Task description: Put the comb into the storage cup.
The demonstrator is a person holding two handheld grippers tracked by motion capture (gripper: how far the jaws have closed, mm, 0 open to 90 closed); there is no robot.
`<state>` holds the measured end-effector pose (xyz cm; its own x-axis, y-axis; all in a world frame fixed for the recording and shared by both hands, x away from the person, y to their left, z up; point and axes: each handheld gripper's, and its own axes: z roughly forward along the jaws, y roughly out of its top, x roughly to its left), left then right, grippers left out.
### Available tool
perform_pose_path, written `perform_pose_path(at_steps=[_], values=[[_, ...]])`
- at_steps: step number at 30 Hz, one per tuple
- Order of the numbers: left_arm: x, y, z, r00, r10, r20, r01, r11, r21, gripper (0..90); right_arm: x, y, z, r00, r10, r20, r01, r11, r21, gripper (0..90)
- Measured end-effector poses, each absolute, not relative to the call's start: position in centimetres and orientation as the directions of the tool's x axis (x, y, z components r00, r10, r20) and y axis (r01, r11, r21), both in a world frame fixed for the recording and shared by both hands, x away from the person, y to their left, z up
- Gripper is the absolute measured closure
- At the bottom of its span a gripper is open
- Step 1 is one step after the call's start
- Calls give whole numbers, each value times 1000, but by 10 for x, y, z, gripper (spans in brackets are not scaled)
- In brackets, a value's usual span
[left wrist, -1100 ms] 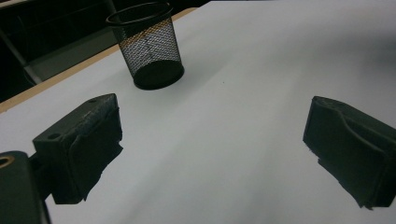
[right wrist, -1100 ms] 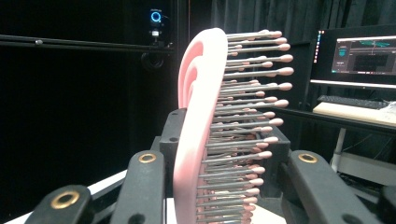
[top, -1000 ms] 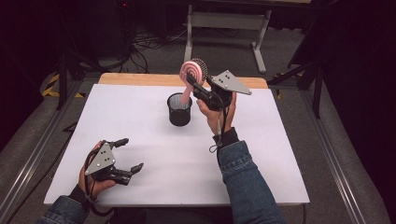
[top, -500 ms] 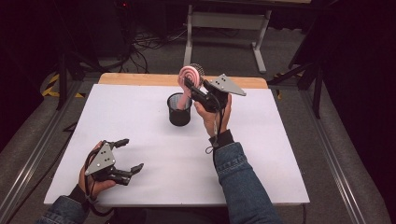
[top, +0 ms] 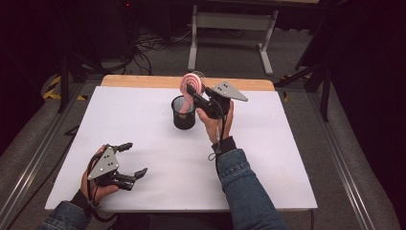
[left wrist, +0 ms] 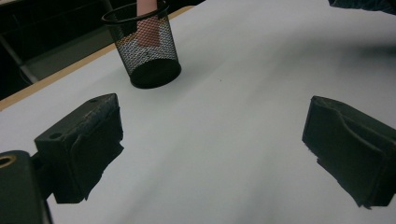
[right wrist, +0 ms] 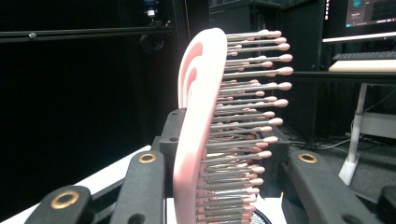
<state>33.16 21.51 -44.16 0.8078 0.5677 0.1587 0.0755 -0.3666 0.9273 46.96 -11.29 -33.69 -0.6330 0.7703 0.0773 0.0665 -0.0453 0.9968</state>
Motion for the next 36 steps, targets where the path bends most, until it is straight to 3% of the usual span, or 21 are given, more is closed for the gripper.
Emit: perform_pose_path(at_steps=[36], values=[[333,214,-443,812,563,156,82,-375,923,59,474,-112,-371,-624,767,149,157,-63,986,625]])
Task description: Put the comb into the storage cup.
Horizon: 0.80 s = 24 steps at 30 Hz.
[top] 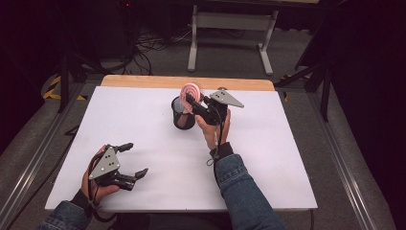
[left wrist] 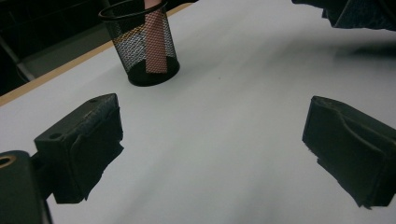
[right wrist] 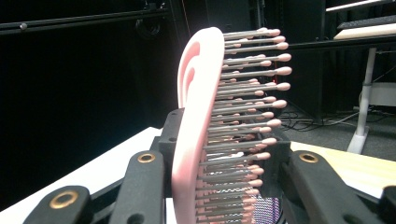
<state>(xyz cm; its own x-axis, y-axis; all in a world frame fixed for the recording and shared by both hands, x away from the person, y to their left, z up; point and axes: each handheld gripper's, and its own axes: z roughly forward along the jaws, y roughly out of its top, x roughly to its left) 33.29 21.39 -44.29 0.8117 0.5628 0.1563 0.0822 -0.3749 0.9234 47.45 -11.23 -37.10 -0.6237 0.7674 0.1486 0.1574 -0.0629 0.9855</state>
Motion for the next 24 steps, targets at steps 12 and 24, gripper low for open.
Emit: perform_pose_path(at_steps=[12,24], values=[[333,214,-443,809,566,158,83,-376,923,58,474,-114,-374,-621,773,129,140,-52,989,616],[333,214,-444,810,565,158,85,-379,922,58,477,-115,-379,-612,782,118,159,-24,987,538]])
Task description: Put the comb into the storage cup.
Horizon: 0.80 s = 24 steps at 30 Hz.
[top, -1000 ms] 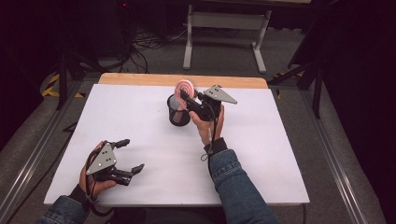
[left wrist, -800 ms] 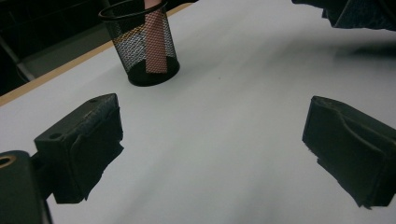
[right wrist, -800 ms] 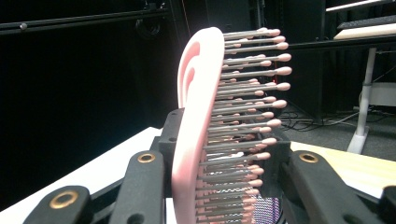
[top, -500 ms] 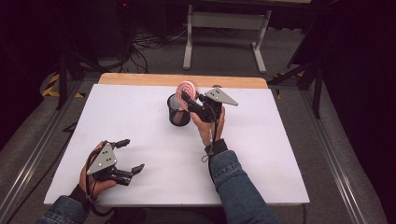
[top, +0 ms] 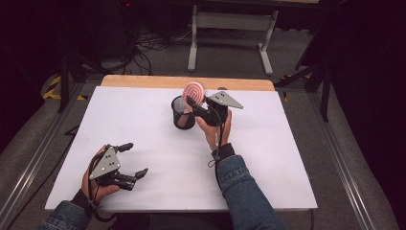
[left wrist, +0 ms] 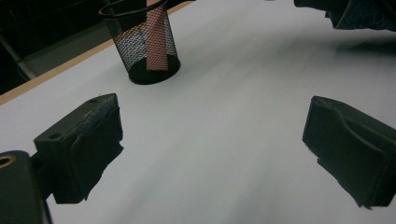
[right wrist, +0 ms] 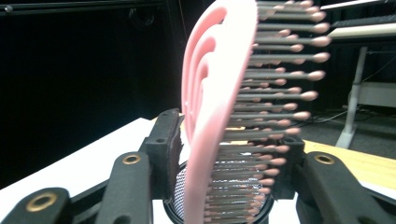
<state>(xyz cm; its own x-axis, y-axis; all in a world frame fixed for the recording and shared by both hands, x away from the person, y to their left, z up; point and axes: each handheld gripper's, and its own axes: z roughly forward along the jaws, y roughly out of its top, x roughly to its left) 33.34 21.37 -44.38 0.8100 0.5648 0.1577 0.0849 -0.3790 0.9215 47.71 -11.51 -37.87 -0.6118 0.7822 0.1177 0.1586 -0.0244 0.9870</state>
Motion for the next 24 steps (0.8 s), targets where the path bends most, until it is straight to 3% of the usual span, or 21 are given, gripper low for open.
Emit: perform_pose_path(at_steps=[24], values=[[334,213,-444,811,561,162,85,-389,917,58,476,-129,-375,-565,821,83,142,-2,990,461]])
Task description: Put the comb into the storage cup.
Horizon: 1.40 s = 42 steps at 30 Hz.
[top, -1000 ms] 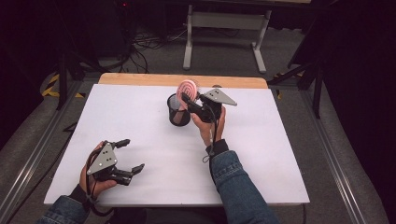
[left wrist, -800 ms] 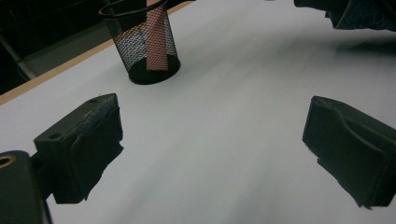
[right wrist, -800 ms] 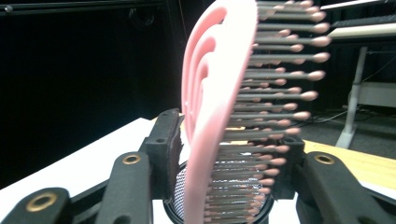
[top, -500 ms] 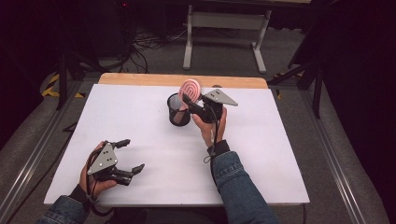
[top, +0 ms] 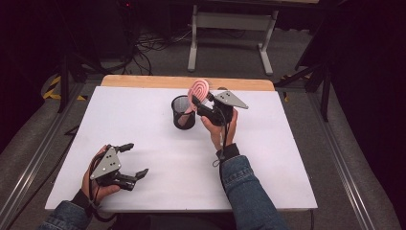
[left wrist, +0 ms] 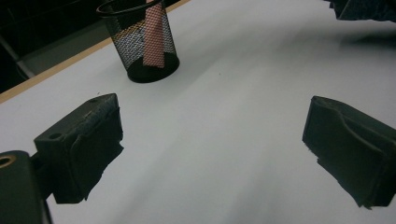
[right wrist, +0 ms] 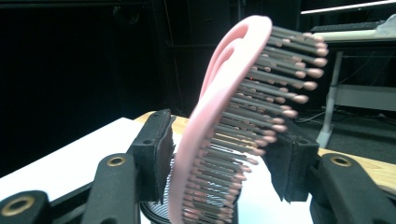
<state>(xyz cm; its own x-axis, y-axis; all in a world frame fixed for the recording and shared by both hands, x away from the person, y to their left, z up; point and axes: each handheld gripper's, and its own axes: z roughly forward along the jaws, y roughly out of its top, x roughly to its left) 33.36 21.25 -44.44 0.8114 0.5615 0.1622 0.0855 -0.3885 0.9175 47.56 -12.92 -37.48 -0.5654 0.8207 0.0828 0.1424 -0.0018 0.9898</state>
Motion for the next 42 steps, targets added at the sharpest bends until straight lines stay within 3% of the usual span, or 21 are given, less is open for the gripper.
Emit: perform_pose_path(at_steps=[42], values=[[336,210,-446,813,558,169,90,-408,908,59,465,-156,-364,-538,842,27,129,51,990,425]])
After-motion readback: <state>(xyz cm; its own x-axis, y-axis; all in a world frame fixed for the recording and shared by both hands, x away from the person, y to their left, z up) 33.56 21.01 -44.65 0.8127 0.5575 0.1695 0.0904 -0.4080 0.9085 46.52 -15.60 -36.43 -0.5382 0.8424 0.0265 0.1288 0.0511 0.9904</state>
